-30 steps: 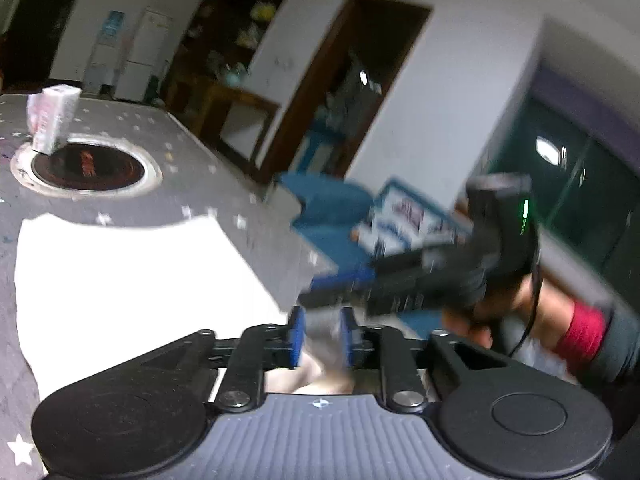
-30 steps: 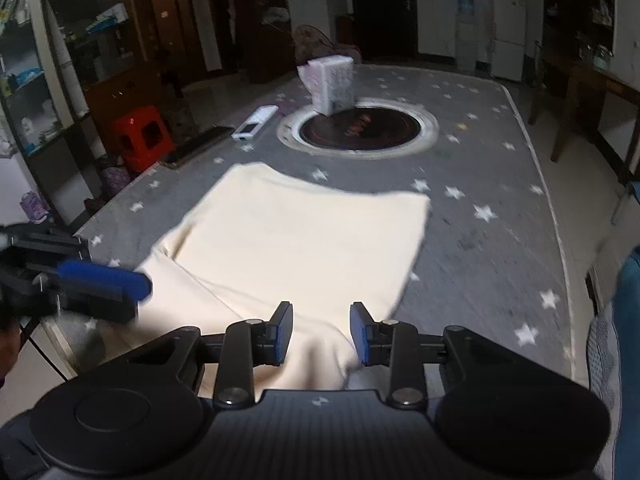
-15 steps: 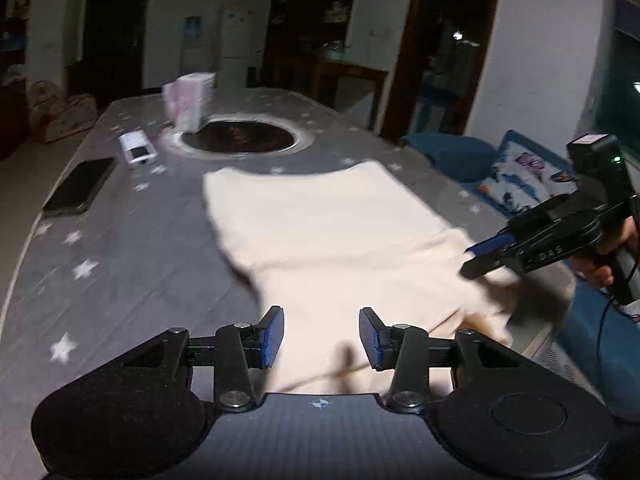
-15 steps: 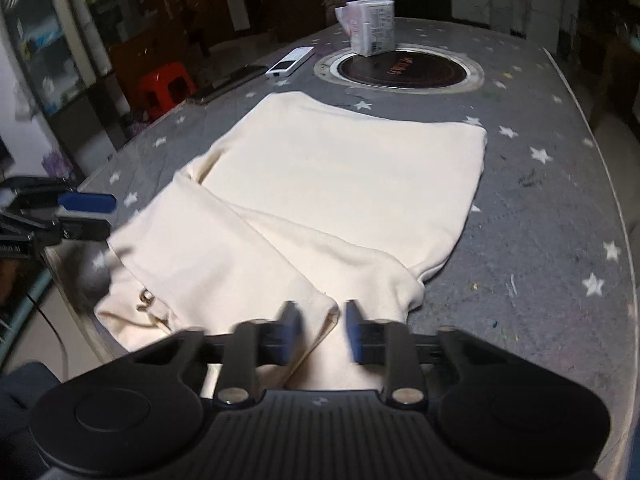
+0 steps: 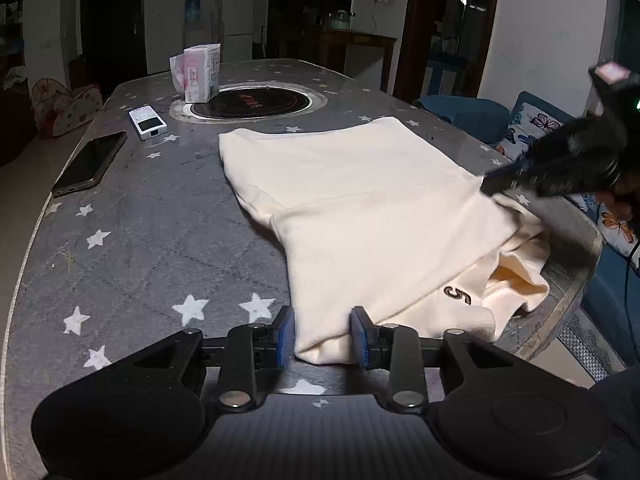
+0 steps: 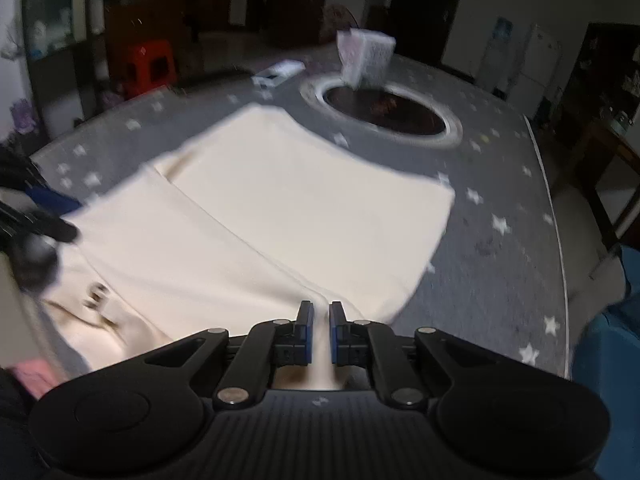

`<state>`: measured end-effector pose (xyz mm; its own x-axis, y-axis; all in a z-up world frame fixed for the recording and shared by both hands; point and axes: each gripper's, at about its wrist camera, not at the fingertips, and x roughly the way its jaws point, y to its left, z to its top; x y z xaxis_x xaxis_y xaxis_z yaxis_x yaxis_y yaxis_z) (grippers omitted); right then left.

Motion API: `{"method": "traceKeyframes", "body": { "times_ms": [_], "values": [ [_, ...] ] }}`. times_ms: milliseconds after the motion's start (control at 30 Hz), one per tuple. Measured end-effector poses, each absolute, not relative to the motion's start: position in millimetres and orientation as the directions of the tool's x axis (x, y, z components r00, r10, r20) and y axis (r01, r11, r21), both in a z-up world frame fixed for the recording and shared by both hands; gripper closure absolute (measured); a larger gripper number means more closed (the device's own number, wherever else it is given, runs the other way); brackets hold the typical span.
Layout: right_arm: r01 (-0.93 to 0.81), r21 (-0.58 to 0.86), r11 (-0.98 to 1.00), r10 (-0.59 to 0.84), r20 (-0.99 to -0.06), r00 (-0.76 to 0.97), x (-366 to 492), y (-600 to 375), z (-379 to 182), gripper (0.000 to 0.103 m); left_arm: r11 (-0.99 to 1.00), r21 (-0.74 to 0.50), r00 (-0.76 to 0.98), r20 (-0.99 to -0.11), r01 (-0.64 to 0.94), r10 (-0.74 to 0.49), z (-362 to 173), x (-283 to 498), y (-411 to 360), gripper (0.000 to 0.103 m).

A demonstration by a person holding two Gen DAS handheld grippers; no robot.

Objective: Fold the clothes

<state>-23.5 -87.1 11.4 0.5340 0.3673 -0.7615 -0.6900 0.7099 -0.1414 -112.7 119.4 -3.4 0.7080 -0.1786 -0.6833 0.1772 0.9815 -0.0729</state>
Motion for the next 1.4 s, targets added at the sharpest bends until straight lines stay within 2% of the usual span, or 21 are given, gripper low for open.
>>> {"method": "traceKeyframes", "body": {
  "times_ms": [233,433,700,1067,1133,1233,1400],
  "values": [
    [-0.692,-0.056,0.72,0.439,-0.736,0.516,-14.8,-92.9,28.9,0.095,0.969,-0.121,0.734,-0.634,0.215,-0.242,24.6,-85.2,117.6,0.067],
    [-0.703,-0.017,0.711,0.456,-0.75,0.479,-7.2,-80.3,15.9,0.095,0.96,-0.164,0.706,-0.651,0.228,-0.279,15.4,-39.4,100.8,0.067],
    [-0.71,-0.036,0.704,0.44,-0.762,0.475,-9.5,-77.0,7.2,0.095,0.964,-0.134,0.684,-0.682,0.229,-0.257,-3.0,-17.8,87.3,0.066],
    [-0.738,-0.051,0.673,0.44,-0.774,0.455,-23.0,-75.5,5.7,0.094,0.966,-0.098,0.685,-0.688,0.239,-0.239,-3.2,-24.4,84.7,0.06],
    [-0.741,-0.068,0.668,0.433,-0.774,0.462,-26.5,-76.2,4.1,0.093,0.961,-0.071,0.694,-0.678,0.266,-0.242,4.0,-34.8,82.5,0.056],
    [-0.765,-0.085,0.639,0.457,-0.758,0.465,-39.2,-77.4,14.4,0.087,0.945,-0.013,0.71,-0.656,0.327,-0.255,15.2,-57.4,76.7,0.049],
    [-0.807,-0.056,0.588,0.495,-0.764,0.413,-57.1,-78.2,16.2,0.086,0.916,0.031,0.703,-0.652,0.4,-0.285,18.7,-88.2,65.7,0.048]
  ]
}}
